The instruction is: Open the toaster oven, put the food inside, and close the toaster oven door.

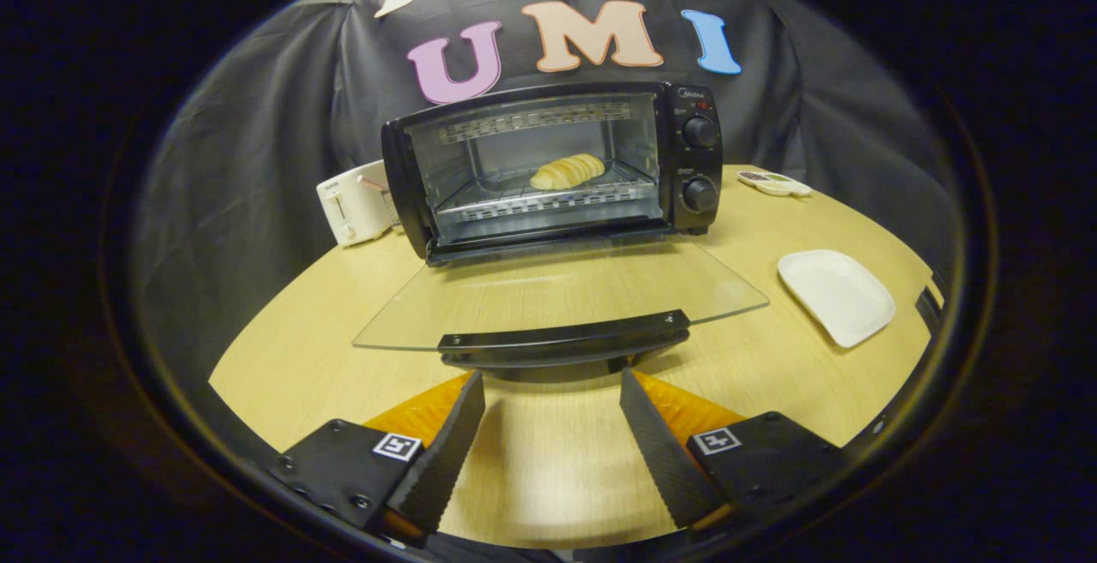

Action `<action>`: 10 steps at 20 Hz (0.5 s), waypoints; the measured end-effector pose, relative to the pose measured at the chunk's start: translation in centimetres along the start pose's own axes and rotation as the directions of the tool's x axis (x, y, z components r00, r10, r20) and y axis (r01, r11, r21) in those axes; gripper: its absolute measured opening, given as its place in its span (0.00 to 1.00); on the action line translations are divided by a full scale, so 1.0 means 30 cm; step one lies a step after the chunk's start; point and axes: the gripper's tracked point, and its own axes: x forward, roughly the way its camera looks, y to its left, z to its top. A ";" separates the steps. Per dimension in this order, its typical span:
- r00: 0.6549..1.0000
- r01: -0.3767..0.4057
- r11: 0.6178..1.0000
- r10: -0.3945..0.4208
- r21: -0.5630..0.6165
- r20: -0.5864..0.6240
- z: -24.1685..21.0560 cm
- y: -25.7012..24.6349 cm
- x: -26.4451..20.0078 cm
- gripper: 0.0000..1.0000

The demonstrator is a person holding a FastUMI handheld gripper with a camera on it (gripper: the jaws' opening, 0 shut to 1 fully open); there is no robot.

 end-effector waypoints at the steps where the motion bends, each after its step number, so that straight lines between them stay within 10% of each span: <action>1: 1.000 0.003 1.000 -0.003 -0.005 0.003 0.010 -0.004 0.001 0.99; 10: 0.996 0.011 1.000 -0.011 0.000 0.084 0.112 0.009 -0.034 0.99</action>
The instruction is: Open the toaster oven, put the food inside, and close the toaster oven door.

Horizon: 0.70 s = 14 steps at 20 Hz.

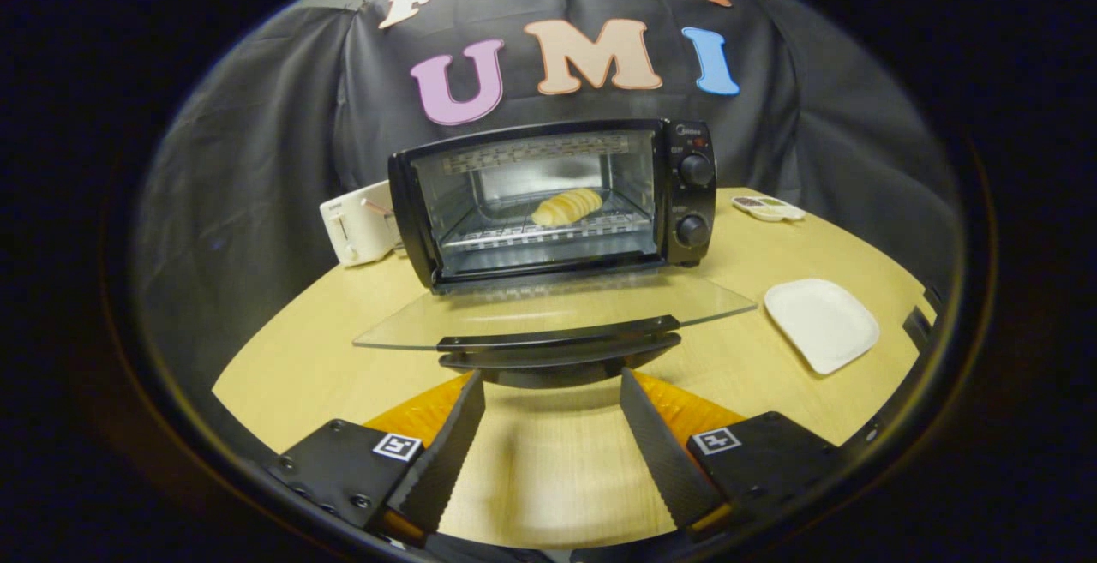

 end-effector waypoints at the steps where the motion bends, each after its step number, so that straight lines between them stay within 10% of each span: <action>1: 1.000 0.002 1.000 -0.002 -0.001 0.009 0.011 0.002 -0.003 0.99; 14: 0.980 -0.003 0.998 0.015 -0.058 0.199 0.331 0.068 0.061 0.98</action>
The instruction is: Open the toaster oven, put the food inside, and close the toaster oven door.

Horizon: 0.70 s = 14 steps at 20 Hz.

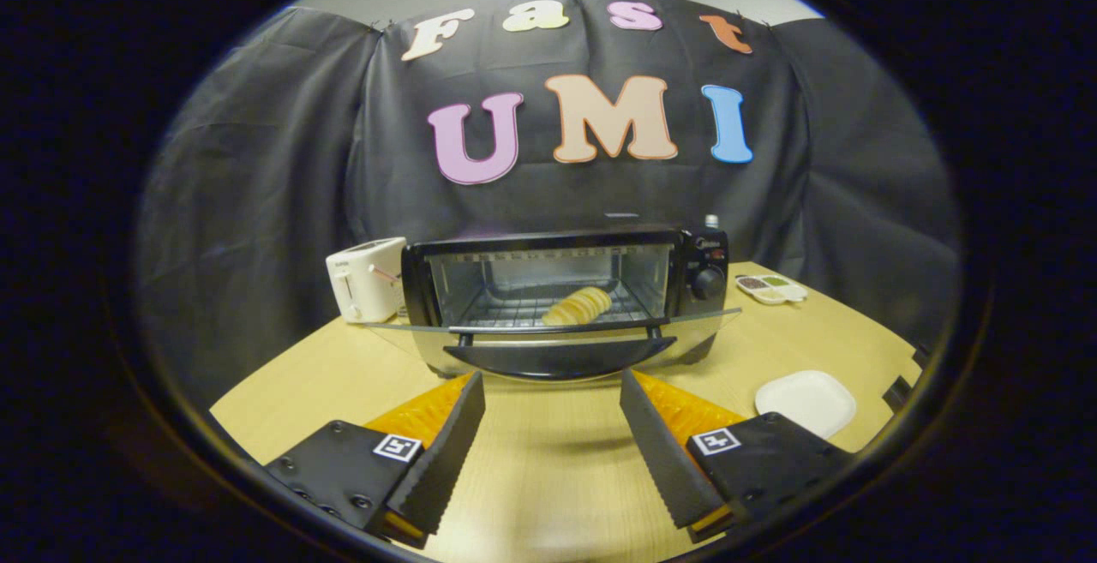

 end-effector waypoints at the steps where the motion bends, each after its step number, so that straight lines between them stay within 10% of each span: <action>1: 1.000 0.002 1.000 -0.002 -0.007 0.002 0.014 0.003 0.026 0.98; 14: 0.999 -0.042 0.999 0.042 0.000 -0.009 0.129 0.063 0.274 0.98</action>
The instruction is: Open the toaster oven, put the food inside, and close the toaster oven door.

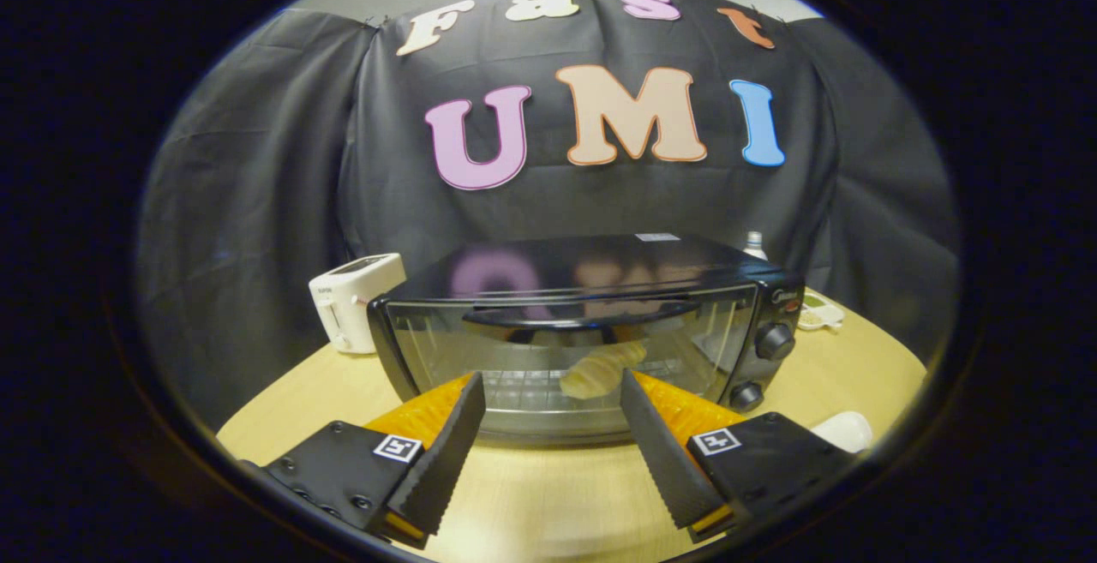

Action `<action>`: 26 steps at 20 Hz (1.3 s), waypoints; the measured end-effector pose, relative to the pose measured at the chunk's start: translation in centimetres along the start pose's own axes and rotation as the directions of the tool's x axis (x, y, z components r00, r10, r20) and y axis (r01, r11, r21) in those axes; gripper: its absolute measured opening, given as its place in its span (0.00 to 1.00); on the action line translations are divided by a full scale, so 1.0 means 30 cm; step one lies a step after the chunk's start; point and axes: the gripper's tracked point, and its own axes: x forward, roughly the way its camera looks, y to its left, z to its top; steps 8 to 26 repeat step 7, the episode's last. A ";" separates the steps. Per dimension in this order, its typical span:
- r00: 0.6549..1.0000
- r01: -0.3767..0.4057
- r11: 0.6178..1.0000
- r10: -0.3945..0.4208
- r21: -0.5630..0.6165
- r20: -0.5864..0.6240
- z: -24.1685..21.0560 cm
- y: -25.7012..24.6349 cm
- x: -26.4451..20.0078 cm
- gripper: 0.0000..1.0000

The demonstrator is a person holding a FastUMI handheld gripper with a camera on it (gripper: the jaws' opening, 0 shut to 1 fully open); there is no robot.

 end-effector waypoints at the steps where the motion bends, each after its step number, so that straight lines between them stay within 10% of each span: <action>1: 1.000 0.002 1.000 -0.002 -0.006 0.002 0.001 -0.003 -0.001 0.98; 26: 0.999 0.010 1.000 -0.010 -0.011 0.039 0.054 -0.008 -0.051 0.98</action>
